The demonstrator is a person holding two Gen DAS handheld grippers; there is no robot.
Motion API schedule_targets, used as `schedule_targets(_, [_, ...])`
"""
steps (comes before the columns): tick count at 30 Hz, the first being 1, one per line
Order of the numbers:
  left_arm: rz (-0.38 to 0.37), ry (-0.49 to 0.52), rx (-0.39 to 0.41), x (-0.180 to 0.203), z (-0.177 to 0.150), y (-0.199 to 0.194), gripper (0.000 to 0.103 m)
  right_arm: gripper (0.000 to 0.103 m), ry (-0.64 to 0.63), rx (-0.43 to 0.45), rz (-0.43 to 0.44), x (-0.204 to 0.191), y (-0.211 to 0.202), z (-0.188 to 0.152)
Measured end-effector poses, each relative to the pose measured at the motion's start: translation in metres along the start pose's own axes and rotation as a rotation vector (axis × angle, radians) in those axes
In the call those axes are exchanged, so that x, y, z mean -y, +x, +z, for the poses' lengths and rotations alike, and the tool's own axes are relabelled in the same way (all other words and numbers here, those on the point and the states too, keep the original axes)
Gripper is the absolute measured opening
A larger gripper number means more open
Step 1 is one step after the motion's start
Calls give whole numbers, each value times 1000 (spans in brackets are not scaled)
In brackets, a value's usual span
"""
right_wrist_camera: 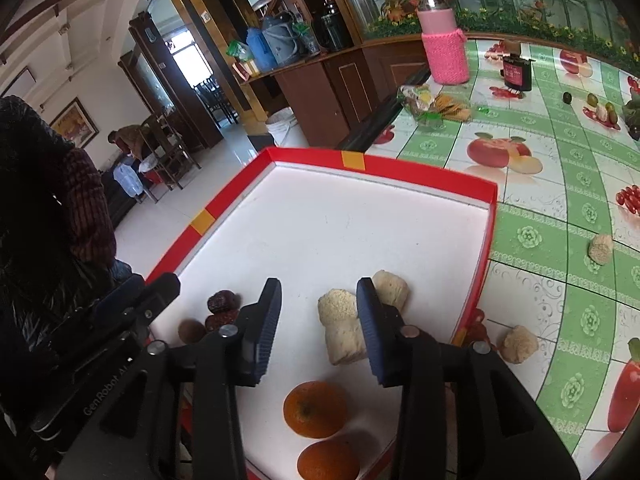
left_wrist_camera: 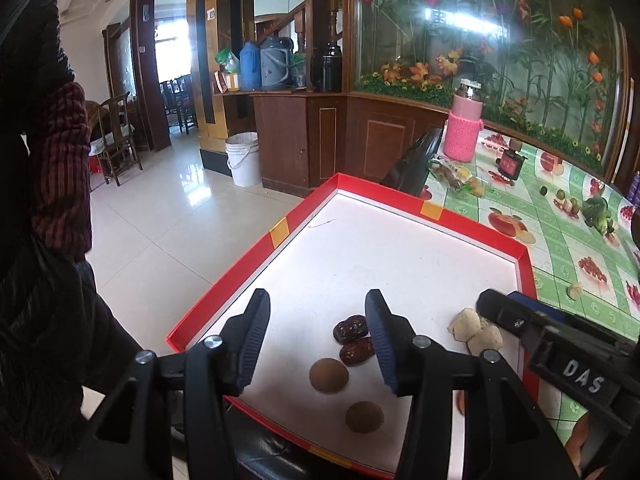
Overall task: Organize fruits
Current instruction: 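Move both open tools back toward the remaining beige pieces on the table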
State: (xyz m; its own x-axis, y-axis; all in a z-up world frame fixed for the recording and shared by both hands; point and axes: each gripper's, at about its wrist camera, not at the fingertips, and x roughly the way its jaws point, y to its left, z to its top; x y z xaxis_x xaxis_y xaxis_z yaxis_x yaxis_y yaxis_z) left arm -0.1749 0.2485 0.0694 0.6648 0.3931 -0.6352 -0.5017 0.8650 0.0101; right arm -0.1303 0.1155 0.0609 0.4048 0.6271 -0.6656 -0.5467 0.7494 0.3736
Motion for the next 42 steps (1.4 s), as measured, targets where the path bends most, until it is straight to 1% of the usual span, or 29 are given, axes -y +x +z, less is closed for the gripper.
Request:
schedule_targets(1, [0,2,2,1,0,-1,53,41,4,14,4,1,-5,0])
schedule_targets(3, [1,3,7,3,1,-5,61,41,11,34,2,4,-13,1])
schedule_targets(6, [8,9,16,4,2,-10,64,41,18,59,-7,12,-24,2])
schedule_targets(9, [15,7,24,2,2,-15,65,41,31,87,-26,28,-40,3])
schedule_targets(12, [10,7,27,3,2,-17,65,41,72,123,-57,56,-60,3])
schedule_targets(14, [2,15,28,7,1,-19,65,41,98,143,-95,79,-75,-2])
schedule_targets(17, [-25,35,25,19,-2,-20,66,41,139,152,-148,112,-90,-12])
schedule_targets(20, [-59,55,9,32,-6,-20,67,41,196,145,-167,140,-98,-20])
schedule_targets(22, [-84,67,-5,40,-9,-22,67,41,222,133,-167,152,-97,-23])
schedule_targets(25, [-100,83,-10,48,-11,-27,67,41,211,104,-180,157,-89,-19])
schedule_targets(29, [-125,117,3,59,-15,-37,68,41,203,114,-191,166,-93,-25])
schedule_targets(31, [-142,136,9,67,-16,-39,69,41,185,123,-217,170,-99,-27])
schedule_targets(33, [-160,154,5,76,-18,-37,69,41,172,111,-215,173,-98,-26])
schedule_targets(36, [-188,182,-9,89,-21,-36,69,41,140,89,-222,169,-87,-19])
schedule_targets(38, [-220,204,-10,96,-22,-39,69,41,111,76,-253,165,-75,-12])
schedule_targets(41, [-269,219,-17,101,-22,-44,69,41,89,70,-267,164,-62,-1])
schedule_targets(42, [-280,226,-17,103,-21,-45,69,41,84,70,-284,165,-59,3])
